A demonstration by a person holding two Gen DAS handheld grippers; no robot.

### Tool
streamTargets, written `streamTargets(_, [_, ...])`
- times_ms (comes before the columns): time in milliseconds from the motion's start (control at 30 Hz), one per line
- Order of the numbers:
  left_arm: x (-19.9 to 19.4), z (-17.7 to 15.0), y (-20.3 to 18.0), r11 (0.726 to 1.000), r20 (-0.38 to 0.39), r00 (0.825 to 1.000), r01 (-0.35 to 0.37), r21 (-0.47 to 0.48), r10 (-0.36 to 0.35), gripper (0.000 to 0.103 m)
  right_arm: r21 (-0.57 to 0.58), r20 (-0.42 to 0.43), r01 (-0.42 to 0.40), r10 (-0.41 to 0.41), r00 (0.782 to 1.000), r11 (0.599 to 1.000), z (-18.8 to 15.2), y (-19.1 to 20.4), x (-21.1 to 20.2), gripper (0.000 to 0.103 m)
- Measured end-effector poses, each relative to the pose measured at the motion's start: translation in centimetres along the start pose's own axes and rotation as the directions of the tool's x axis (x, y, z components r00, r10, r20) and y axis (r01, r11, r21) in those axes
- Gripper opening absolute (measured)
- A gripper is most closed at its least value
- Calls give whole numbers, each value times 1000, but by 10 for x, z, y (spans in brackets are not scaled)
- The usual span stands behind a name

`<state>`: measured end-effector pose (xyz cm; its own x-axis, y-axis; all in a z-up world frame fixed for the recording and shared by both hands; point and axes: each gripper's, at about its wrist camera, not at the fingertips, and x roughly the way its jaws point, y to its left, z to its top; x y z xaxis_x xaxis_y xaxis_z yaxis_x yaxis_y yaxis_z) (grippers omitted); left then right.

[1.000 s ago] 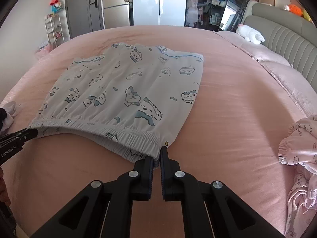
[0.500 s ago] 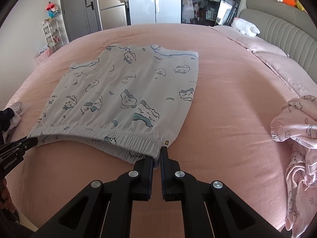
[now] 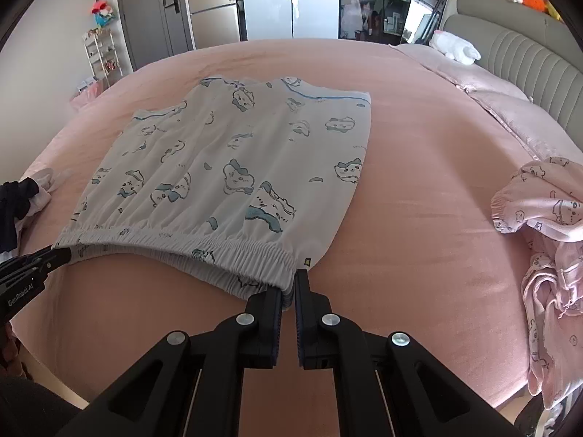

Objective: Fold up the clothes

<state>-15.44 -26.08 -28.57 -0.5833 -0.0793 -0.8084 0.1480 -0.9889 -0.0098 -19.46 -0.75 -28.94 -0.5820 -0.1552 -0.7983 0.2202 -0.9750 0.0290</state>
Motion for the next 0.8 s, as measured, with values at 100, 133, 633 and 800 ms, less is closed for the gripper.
streamTargets(100, [-1,-1,-4,1000,6,1000,-8,24,7,15,3,-5,-3,3,1000,1000,1,-1,0,3])
streamTargets(133, [-1,0,-3,1000,3,1000,-2,22,2,15,4,-7,-4,4,1000,1000,1,-2,0,3])
streamTargets(633, [-17,4,8,998,-24,999,31,-46,-32,36,48,-9,-39,40,999,998,3,-10,-13,36])
streamTargets(800, [-35,2,15,997,2,1000,23,-76,-23,60,73,-3,-33,33,999,997,-3,-20,-29,37])
